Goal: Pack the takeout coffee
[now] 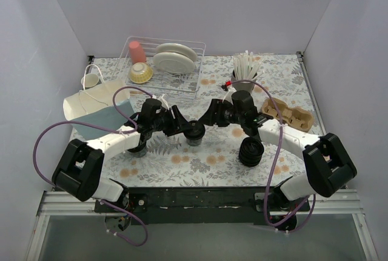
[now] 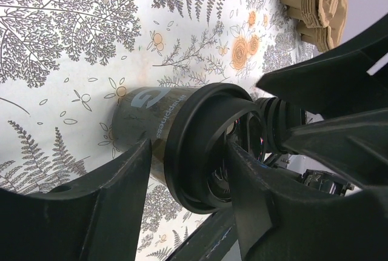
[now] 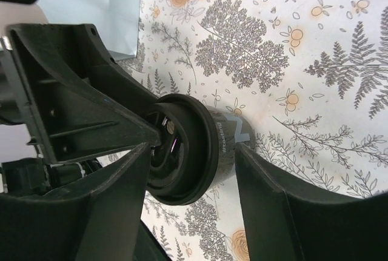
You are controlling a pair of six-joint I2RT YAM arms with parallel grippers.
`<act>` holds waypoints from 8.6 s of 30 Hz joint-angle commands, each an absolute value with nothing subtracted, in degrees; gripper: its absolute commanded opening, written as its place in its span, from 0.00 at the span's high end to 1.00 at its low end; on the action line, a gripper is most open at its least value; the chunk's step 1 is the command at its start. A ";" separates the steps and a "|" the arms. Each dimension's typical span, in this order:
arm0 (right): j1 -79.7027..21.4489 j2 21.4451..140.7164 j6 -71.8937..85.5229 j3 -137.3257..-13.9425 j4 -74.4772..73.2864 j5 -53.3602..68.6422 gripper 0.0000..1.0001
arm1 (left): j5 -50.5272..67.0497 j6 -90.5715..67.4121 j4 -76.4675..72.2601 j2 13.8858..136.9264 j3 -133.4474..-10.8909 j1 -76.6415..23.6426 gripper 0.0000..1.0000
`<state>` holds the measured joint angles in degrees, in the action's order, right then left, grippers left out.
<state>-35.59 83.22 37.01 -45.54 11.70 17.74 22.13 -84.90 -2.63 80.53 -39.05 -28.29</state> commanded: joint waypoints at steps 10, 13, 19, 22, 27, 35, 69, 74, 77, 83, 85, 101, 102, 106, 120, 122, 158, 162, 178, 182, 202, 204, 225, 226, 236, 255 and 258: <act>-35.07 71.02 52.29 -34.11 14.15 13.71 0.50 | 17.23 -84.81 4.39 82.00 -35.33 -28.39 0.52; -35.07 70.31 52.99 -33.75 13.54 13.10 0.51 | 17.40 -85.08 4.04 81.91 -35.07 -28.39 0.52; -35.16 71.19 55.89 -31.91 17.22 14.15 0.54 | 17.23 -85.52 3.60 82.18 -34.63 -28.39 0.52; -35.33 71.54 56.42 -31.73 18.19 14.41 0.54 | 17.23 -85.61 3.34 82.53 -34.72 -28.48 0.52; -35.68 72.86 57.13 -32.34 18.81 14.85 0.55 | 17.32 -85.78 2.99 83.14 -34.72 -28.48 0.52; -37.79 74.71 58.88 -32.34 19.95 13.98 0.57 | 17.40 -85.87 2.64 83.50 -34.63 -28.56 0.53; -40.78 77.51 61.79 -27.33 19.25 1.14 0.74 | 16.70 -87.98 0.35 84.55 -30.94 -30.59 0.53; -40.78 78.57 61.61 -26.46 20.39 0.97 0.83 | 16.35 -87.89 0.26 84.99 -30.76 -30.67 0.54; -40.87 79.10 61.61 -25.58 21.27 1.14 0.88 | 16.52 -88.07 0.35 85.60 -30.85 -30.67 0.54; -40.87 81.21 61.61 -22.85 23.81 0.97 0.90 | 16.52 -88.07 0.26 86.48 -30.67 -30.67 0.54; -40.87 82.79 61.61 -22.15 24.78 1.32 0.89 | 16.61 -87.98 0.26 86.66 -30.59 -30.67 0.54; -40.87 80.86 57.39 -20.74 19.43 -2.81 0.85 | 14.94 -87.10 2.64 88.15 -32.61 -30.67 0.54; -40.96 81.12 57.39 -20.66 19.60 -2.73 0.82 | 14.85 -87.01 2.64 88.42 -32.78 -30.67 0.54; -40.87 81.65 56.43 -21.18 21.09 -2.29 0.80 | 15.03 -86.84 2.72 89.29 -33.22 -30.67 0.54; -36.13 68.73 35.34 -39.02 8.70 5.00 0.53 | 16.08 -81.65 2.99 88.60 -34.80 -30.67 0.54; -33.50 70.04 34.37 -40.51 9.22 8.85 0.53 | 16.52 -81.04 3.08 88.42 -35.15 -30.67 0.54; -30.41 87.10 39.02 -28.57 28.30 26.89 0.73 | 16.26 -80.77 1.41 92.63 -33.66 -30.76 0.54; -30.41 88.77 38.93 -27.51 29.53 26.46 0.75 | 15.82 -80.77 1.32 93.25 -33.49 -30.76 0.54; -30.41 84.46 33.94 -39.54 17.85 21.63 0.67 | 18.10 -77.96 0.35 92.82 -32.96 -30.76 0.55; -30.41 84.73 30.68 -44.38 13.37 20.92 0.67 | 19.33 -76.73 0.35 92.46 -33.49 -30.76 0.54; -31.29 87.63 24.52 -50.10 2.82 21.62 0.67 | 19.69 -75.32 -1.41 96.50 -35.86 -30.76 0.54; -31.38 87.28 24.09 -51.59 0.72 21.01 0.67 | 19.60 -75.32 -1.32 96.59 -35.86 -30.76 0.54; -31.29 82.88 24.78 -54.67 -4.66 20.30 0.68 | 19.95 -74.79 -0.97 96.24 -36.04 -30.76 0.54; -31.29 82.88 24.79 -54.67 -4.66 20.22 0.68 | 19.86 -74.79 -0.97 96.24 -36.04 -30.76 0.54; -31.20 84.28 25.49 -52.74 -3.61 21.27 0.68 | 20.04 -74.88 -1.05 96.68 -36.21 -30.85 0.54; -31.29 88.41 36.47 -34.37 11.24 22.50 0.78 | 17.76 -77.96 -3.25 100.46 -34.54 -32.61 0.54; -31.29 89.30 37.70 -32.27 12.22 22.33 0.78 | 17.40 -78.13 -3.25 100.63 -34.19 -32.61 0.54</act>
<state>-29.26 84.25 37.28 -37.93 19.49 23.18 23.77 -81.06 -22.90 93.21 -40.10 -29.95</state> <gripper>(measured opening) 0.229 0.472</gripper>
